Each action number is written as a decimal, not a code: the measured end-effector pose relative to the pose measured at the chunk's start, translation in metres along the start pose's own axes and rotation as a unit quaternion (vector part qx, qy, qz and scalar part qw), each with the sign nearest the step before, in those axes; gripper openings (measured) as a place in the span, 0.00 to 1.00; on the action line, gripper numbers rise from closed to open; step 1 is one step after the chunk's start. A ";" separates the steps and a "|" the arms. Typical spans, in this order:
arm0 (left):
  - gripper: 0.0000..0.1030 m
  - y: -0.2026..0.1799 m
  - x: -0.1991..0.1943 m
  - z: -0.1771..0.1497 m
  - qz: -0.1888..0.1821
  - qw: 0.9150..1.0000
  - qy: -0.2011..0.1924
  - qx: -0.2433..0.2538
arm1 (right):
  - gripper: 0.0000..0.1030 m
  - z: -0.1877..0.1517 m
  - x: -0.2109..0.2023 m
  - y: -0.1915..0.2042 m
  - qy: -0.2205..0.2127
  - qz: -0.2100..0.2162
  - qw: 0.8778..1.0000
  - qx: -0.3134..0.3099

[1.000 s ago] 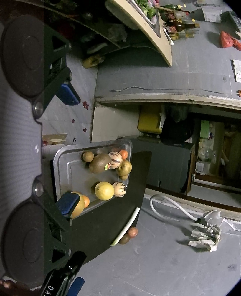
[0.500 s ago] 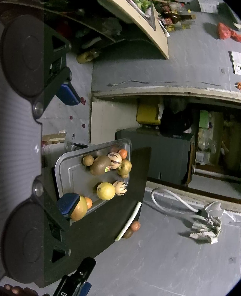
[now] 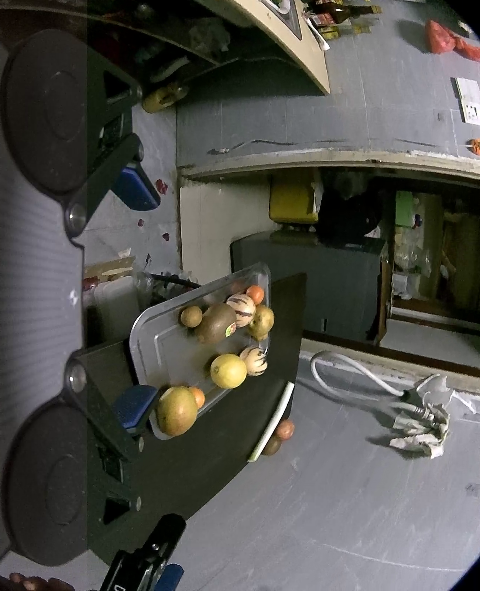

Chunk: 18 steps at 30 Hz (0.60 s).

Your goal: Organize fruits

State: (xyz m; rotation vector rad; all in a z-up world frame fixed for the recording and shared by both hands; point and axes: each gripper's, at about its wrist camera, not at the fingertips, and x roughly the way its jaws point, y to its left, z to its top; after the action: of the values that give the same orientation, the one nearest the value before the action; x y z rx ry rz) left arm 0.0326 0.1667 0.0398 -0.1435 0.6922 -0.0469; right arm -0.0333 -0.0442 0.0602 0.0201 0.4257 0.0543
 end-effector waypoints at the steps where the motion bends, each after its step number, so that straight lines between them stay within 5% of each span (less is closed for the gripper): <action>1: 0.99 0.000 0.000 -0.002 -0.002 1.000 0.001 0.001 | 0.99 -0.001 -0.001 0.000 0.001 0.000 1.000 -0.002; 18: 0.99 -0.021 -0.007 -0.039 -0.026 0.999 -0.018 -0.008 | 0.99 -0.027 -0.015 -0.033 0.008 0.024 0.999 -0.019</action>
State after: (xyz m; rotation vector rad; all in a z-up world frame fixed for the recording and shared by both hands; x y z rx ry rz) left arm 0.0020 0.1416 0.0179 -0.1775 0.6537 -0.0892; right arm -0.0567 -0.0779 0.0409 -0.0082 0.4397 0.1100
